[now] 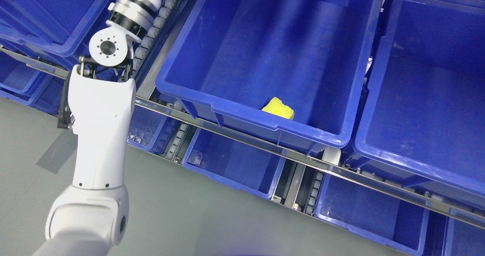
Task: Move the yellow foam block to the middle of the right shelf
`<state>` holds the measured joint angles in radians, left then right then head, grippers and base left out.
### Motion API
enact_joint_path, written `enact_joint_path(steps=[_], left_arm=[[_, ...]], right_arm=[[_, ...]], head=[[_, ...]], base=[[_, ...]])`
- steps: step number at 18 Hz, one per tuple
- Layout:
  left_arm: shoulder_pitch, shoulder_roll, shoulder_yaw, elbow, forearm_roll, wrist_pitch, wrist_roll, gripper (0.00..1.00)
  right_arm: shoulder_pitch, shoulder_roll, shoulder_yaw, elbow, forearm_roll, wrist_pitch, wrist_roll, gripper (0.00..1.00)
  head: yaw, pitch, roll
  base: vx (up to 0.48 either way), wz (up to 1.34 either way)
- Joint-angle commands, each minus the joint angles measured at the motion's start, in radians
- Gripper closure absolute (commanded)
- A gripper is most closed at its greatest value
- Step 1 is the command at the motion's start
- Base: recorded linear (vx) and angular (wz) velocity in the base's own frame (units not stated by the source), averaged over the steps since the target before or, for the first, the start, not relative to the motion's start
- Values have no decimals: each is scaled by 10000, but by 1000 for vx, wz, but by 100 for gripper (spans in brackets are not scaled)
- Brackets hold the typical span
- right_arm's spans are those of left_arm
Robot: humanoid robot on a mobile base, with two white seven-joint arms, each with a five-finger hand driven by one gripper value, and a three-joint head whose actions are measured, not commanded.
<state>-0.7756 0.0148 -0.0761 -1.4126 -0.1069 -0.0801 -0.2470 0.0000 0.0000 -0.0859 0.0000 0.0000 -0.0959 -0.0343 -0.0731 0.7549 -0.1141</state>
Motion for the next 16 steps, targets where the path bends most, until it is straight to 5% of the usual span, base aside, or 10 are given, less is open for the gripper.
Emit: enact_joint_path(steps=[1, 9, 16], left_arm=[[1526, 26, 1405, -1365, 1176, -333, 3230, 0], [3844, 26, 378, -2763, 2018, -426, 3467, 0], [4992, 26, 271, -3039, 4533, -761, 2470, 0]], right_arm=[[15, -175, 0, -175, 31, 8, 5, 0], [15, -175, 0, -175, 31, 8, 5, 0], [15, -175, 0, -175, 31, -7, 5, 0]], head=[[0, 0, 0], [0, 3, 0], [0, 7, 0]], base=[[0, 0], [0, 0], [0, 0]])
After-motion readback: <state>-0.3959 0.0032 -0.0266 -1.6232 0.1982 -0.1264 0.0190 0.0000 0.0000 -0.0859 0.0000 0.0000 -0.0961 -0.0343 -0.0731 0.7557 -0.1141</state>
